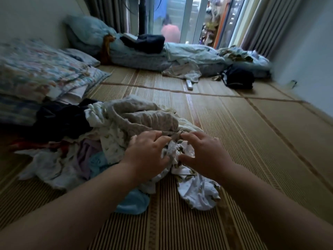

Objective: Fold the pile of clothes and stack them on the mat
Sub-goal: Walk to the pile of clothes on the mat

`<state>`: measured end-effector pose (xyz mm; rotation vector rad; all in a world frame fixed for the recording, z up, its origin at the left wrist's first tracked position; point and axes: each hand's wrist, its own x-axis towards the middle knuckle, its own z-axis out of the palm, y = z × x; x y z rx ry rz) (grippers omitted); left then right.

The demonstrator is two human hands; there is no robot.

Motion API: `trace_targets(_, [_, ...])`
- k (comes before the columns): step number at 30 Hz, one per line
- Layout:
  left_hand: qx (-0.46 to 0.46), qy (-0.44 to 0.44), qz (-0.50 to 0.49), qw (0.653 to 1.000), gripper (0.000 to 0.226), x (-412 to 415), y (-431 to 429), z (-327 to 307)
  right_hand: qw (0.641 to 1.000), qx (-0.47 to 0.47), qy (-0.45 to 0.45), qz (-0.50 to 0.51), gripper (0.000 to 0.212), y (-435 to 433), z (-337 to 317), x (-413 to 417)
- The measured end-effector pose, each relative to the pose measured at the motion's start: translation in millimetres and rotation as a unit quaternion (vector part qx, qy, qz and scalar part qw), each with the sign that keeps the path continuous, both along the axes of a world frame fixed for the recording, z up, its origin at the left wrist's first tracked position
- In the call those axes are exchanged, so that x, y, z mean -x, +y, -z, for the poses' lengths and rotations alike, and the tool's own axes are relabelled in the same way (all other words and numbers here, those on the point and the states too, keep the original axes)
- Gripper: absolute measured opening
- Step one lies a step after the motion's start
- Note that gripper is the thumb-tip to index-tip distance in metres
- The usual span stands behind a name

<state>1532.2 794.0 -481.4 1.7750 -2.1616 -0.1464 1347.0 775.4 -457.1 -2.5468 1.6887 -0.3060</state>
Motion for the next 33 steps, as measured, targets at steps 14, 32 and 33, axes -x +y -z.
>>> trace_targets(14, [0.064,-0.038,0.001,0.997,0.070,7,158,-57,0.997,0.070,-0.029,0.012,0.068,152,-59,39])
trace_targets(32, [-0.116,-0.043,0.002,0.992,0.065,18,107,62,0.996,-0.082,0.033,0.034,0.065,90,76,33])
trace_targets(33, [-0.123,-0.046,0.007,0.991,0.065,16,101,67,0.994,-0.090,0.037,0.040,0.066,83,83,31])
